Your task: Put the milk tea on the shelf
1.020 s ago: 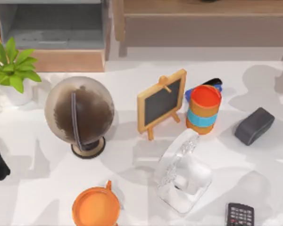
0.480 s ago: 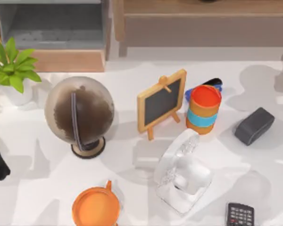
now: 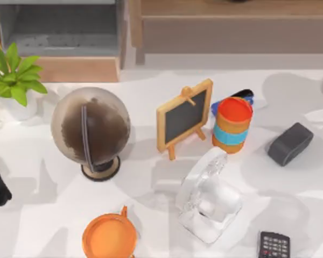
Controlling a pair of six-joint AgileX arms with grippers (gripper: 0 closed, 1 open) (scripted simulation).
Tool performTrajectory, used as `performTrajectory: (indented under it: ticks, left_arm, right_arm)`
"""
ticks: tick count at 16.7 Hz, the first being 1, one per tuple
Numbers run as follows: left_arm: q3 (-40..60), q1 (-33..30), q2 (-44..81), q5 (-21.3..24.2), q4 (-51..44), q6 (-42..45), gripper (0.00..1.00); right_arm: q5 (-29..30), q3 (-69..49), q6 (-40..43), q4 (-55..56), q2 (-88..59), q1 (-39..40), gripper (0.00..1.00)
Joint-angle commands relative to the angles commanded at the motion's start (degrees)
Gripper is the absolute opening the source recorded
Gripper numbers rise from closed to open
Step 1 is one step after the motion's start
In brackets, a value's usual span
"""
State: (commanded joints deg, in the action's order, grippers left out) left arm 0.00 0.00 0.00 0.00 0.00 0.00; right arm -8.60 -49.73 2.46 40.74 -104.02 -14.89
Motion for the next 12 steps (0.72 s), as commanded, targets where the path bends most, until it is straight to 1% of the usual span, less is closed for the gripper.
performTrajectory:
  ticks: [6,12]
  left_arm:
    - [0.00,0.00,0.00,0.00,0.00,0.00,1.00]
    - [0.00,0.00,0.00,0.00,0.00,0.00,1.00]
  right_arm:
    - [0.68,-7.62,-0.14,-14.99,6.90,-1.93,0.00]
    - [1.00,-20.42,-0.08,-29.71,7.16,-0.07,0.00]
